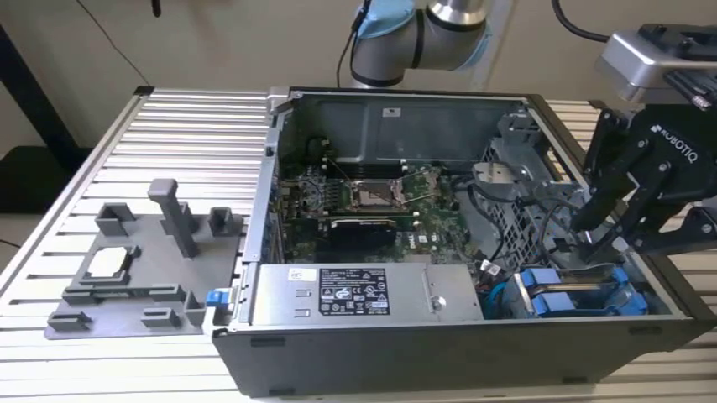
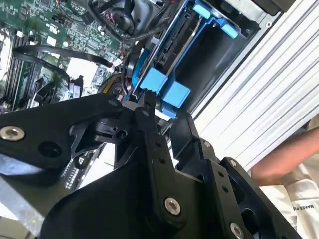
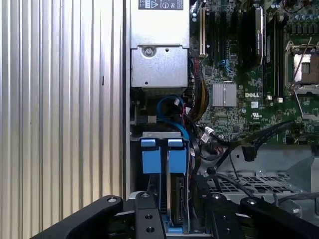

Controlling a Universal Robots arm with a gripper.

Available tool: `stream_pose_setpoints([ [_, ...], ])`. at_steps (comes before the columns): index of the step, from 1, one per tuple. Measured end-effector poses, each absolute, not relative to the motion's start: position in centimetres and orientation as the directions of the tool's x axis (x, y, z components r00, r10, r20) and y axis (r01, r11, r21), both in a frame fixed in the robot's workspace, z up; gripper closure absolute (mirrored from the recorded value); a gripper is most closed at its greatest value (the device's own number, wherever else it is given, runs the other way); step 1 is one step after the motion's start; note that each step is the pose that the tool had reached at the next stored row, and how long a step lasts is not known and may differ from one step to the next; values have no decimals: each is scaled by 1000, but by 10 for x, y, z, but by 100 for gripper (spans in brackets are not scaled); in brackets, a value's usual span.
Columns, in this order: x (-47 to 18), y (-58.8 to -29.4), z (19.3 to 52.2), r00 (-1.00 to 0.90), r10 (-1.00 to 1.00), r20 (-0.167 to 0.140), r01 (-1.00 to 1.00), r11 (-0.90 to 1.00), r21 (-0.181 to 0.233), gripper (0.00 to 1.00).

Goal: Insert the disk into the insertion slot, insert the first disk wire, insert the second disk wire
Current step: 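Insert the disk into the insertion slot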

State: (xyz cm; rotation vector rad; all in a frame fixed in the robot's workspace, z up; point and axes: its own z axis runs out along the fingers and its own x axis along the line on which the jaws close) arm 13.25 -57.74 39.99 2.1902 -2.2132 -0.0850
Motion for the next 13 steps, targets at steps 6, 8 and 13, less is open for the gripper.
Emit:
stream_pose_setpoints([
  [6, 144, -577, 399, -9, -999, -43, -1000, 8, 25, 60],
  [8, 152, -577, 398, -7, -999, -43, -1000, 6, 25, 60],
  [13, 171, -576, 394, 0, -999, -43, -1000, -1, 25, 60],
])
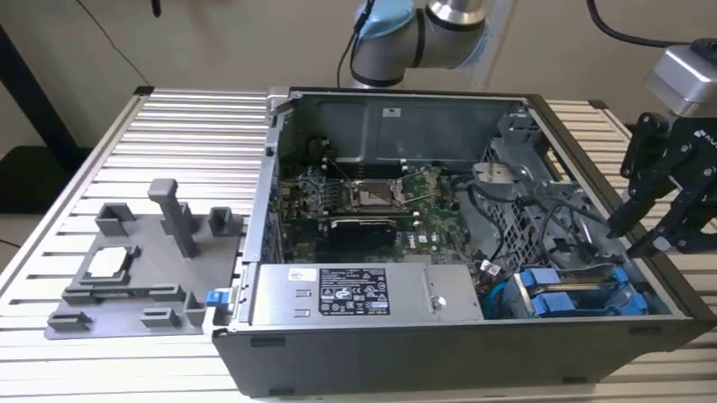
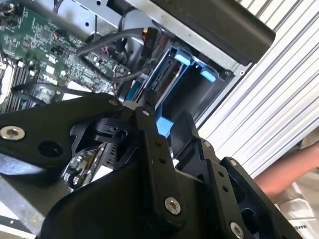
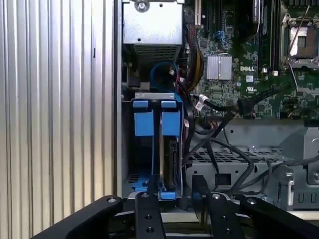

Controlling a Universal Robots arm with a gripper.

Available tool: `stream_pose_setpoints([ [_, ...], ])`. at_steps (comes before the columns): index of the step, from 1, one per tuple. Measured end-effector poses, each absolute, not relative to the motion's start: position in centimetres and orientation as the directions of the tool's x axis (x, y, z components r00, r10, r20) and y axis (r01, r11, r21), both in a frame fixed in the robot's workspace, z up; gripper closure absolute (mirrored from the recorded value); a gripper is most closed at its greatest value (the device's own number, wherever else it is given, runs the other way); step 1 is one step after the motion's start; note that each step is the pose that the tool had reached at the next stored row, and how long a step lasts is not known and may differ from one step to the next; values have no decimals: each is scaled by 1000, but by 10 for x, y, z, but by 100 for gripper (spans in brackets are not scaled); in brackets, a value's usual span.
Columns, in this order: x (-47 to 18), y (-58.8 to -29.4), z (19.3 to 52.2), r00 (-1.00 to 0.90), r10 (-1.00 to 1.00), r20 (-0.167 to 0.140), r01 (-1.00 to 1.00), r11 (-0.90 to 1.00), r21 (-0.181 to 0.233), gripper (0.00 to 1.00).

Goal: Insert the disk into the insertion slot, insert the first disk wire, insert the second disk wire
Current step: 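Insert the disk into the insertion slot, then insert the first disk wire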

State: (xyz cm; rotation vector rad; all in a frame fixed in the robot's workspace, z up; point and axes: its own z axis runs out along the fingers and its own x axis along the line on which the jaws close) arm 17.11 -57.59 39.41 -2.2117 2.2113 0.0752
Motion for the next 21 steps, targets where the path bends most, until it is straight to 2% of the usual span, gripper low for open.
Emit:
stream_pose_setpoints([
  [21, 194, -557, 382, 9, -999, -44, -1000, -10, 25, 60],
])
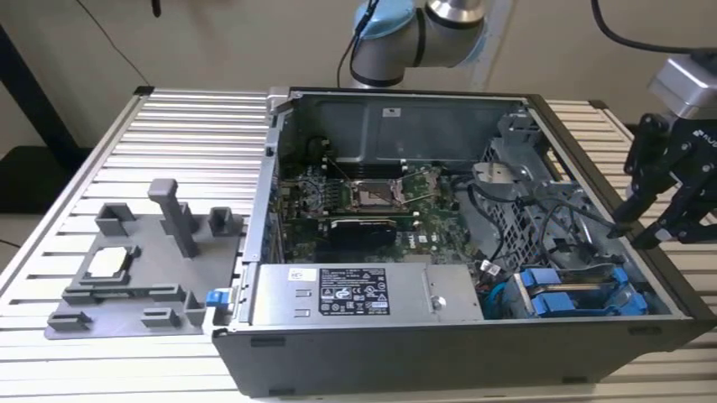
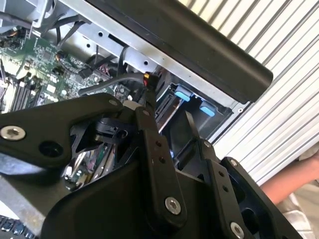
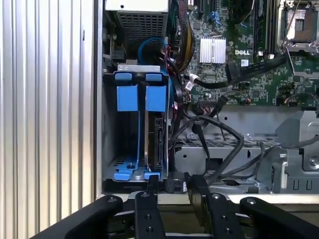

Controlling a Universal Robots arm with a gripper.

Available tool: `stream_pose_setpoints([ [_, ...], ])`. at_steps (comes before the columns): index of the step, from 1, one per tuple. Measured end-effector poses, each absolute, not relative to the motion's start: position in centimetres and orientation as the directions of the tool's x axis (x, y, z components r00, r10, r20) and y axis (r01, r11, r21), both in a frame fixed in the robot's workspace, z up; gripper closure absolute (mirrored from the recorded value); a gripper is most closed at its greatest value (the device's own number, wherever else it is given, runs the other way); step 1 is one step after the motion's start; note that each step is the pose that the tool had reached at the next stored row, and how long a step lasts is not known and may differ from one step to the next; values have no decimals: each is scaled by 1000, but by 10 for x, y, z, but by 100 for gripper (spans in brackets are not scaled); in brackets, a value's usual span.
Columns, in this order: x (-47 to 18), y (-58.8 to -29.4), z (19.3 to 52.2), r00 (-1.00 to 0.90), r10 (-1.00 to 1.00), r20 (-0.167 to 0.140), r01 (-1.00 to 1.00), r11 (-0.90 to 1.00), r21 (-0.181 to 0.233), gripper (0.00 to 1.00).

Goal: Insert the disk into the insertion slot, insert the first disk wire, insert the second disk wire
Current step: 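Insert the first disk wire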

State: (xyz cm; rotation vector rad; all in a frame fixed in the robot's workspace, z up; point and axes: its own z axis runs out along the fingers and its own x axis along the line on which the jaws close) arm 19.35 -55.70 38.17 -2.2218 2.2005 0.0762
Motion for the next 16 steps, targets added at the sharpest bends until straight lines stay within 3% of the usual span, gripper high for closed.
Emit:
stream_pose_setpoints([
  [16, 201, -543, 373, 34, -998, -43, -999, -35, 27, 60],
])
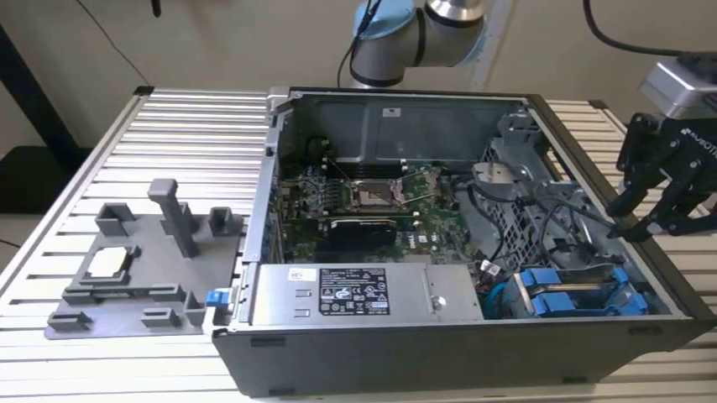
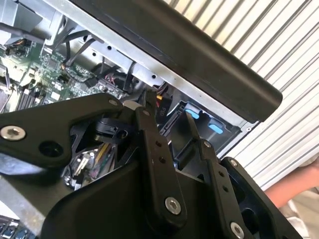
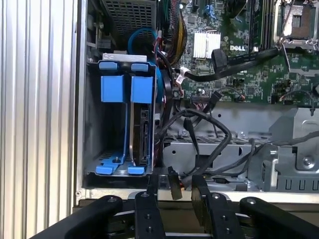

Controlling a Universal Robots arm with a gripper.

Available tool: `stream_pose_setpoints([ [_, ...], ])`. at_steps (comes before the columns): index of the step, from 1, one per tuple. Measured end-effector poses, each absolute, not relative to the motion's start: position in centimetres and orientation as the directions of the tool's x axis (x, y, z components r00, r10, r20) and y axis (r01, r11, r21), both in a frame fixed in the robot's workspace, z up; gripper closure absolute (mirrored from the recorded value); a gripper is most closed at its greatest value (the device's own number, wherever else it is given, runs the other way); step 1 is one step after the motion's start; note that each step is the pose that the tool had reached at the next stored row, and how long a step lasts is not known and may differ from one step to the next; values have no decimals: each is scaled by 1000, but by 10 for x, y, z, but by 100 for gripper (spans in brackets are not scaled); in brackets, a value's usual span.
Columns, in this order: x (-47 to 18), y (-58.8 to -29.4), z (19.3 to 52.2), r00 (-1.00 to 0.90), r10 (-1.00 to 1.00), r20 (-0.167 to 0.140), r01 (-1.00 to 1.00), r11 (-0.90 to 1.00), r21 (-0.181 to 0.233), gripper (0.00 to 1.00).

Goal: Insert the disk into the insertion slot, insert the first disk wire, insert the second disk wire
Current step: 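Insert the first disk wire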

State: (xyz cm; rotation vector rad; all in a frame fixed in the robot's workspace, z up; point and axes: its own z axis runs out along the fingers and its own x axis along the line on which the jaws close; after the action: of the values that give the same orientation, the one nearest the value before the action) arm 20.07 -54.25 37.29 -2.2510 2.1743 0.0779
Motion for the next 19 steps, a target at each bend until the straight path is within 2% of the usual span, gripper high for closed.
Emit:
stream_pose_setpoints([
  [4, 201, -543, 370, 38, -998, -43, -999, -39, 28, 60],
  [6, 201, -543, 369, 38, -998, -43, -999, -39, 30, 68],
  [7, 201, -543, 369, 38, -998, -43, -999, -39, 32, 68],
  [8, 201, -543, 370, 38, -998, -43, -999, -39, 33, 75],
  [9, 201, -543, 371, 38, -998, -44, -999, -39, 34, 75],
  [10, 201, -543, 371, 38, -998, -44, -999, -39, 34, 81],
  [15, 185, -544, 371, 38, -998, -43, -999, -39, 24, 81],
  [19, 175, -548, 371, 40, -998, -42, -999, -39, -10, 81],
])
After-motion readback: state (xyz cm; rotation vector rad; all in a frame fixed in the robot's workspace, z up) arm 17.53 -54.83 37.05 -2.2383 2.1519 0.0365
